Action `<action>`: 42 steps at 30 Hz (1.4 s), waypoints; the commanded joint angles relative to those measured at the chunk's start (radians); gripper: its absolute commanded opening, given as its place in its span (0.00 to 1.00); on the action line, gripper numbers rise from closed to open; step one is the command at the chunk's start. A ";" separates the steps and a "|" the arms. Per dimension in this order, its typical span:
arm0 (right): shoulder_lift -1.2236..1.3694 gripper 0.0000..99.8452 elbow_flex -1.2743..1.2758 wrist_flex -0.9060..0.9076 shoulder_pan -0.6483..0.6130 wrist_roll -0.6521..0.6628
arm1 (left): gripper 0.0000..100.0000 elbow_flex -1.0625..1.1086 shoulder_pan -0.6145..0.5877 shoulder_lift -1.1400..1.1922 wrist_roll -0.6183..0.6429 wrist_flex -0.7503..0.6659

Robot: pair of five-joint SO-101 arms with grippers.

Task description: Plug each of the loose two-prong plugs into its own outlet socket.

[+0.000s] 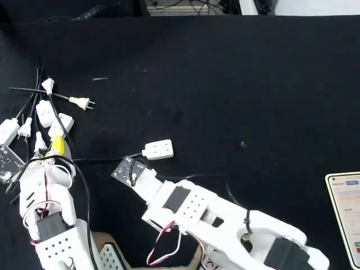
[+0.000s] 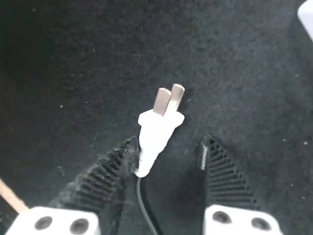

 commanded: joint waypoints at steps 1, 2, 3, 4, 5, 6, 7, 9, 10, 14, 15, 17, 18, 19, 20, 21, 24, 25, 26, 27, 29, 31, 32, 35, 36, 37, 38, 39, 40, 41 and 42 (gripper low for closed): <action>0.021 0.20 -0.036 -0.023 -0.011 -0.009 | 0.22 -0.067 -0.013 -0.011 0.012 -0.017; 0.024 0.19 -0.035 -0.023 -0.009 -0.008 | 0.22 -0.067 -0.013 -0.011 0.012 -0.017; 0.024 0.17 -0.031 -0.025 -0.006 -0.002 | 0.22 -0.067 -0.013 -0.011 0.012 -0.017; 0.024 0.13 -0.031 -0.025 0.006 0.018 | 0.22 -0.067 -0.013 -0.011 0.012 -0.017; 0.019 0.08 -0.033 -0.025 0.025 0.055 | 0.22 -0.067 -0.013 -0.011 0.012 -0.017; 0.018 0.01 -0.036 -0.025 0.054 0.100 | 0.22 -0.067 -0.013 -0.011 0.011 -0.017; 0.016 0.01 -0.038 -0.020 0.087 0.144 | 0.22 -0.067 -0.013 -0.011 0.011 -0.017; 0.015 0.01 -0.044 -0.023 0.150 0.224 | 0.22 -0.067 -0.012 -0.011 0.011 -0.017; 0.013 0.01 -0.062 -0.018 0.178 0.264 | 0.22 -0.067 -0.012 -0.011 0.011 -0.017; -0.050 0.01 -0.159 0.008 0.265 0.373 | 0.22 -0.067 -0.010 -0.011 0.011 -0.017; -0.071 0.01 -0.188 0.012 0.278 0.382 | 0.22 -0.067 -0.010 -0.011 0.011 -0.017; -0.105 0.01 -0.237 0.003 0.287 0.385 | 0.22 -0.067 0.004 -0.011 0.009 -0.017; -0.117 0.01 -0.257 -0.006 0.284 0.385 | 0.22 -0.067 0.021 -0.011 0.006 -0.015; -0.124 0.01 -0.272 -0.023 0.272 0.385 | 0.22 -0.067 0.041 -0.011 0.006 -0.012; -0.124 0.01 -0.285 -0.040 0.264 0.385 | 0.22 -0.067 0.059 -0.011 0.006 -0.011; -0.124 0.01 -0.291 -0.057 0.255 0.384 | 0.22 -0.067 0.077 -0.011 0.005 -0.011; -0.122 0.01 -0.275 -0.129 0.242 0.358 | 0.22 -0.067 0.124 -0.011 -0.034 -0.009; -0.119 0.01 -0.254 -0.153 0.241 0.342 | 0.22 -0.064 0.136 -0.011 -0.055 -0.009; -0.111 0.01 -0.232 -0.169 0.238 0.334 | 0.22 -0.062 0.148 -0.011 -0.071 -0.009; -0.102 0.01 -0.206 -0.172 0.238 0.333 | 0.22 -0.059 0.154 -0.011 -0.078 -0.009; -0.076 0.01 -0.154 -0.172 0.238 0.333 | 0.22 -0.058 0.159 -0.011 -0.084 -0.009; -0.047 0.01 -0.113 -0.147 0.235 0.336 | 0.22 -0.061 0.159 -0.011 -0.084 -0.009; -0.033 0.01 -0.105 -0.124 0.221 0.336 | 0.22 -0.062 0.159 -0.011 -0.084 -0.009; 0.012 0.01 -0.096 -0.078 0.152 0.336 | 0.22 -0.064 0.159 -0.011 -0.083 -0.012; 0.030 0.01 -0.097 -0.080 0.133 0.330 | 0.22 -0.064 0.159 -0.011 -0.083 -0.012; 0.048 0.01 -0.102 -0.089 0.121 0.330 | 0.22 -0.064 0.157 -0.011 -0.083 -0.011; 0.068 0.01 -0.105 -0.104 0.118 0.328 | 0.22 -0.064 0.154 -0.011 -0.083 -0.011; 0.088 0.02 -0.114 -0.123 0.118 0.318 | 0.22 -0.064 0.151 -0.011 -0.083 -0.009; 0.111 0.02 -0.125 -0.135 0.121 0.287 | 0.22 -0.064 0.151 -0.011 -0.083 -0.009; 0.136 0.02 -0.140 -0.141 0.123 0.253 | 0.22 -0.064 0.151 -0.011 -0.083 -0.009; 0.162 0.04 -0.162 -0.138 0.123 0.233 | 0.22 -0.065 0.151 -0.011 -0.083 -0.009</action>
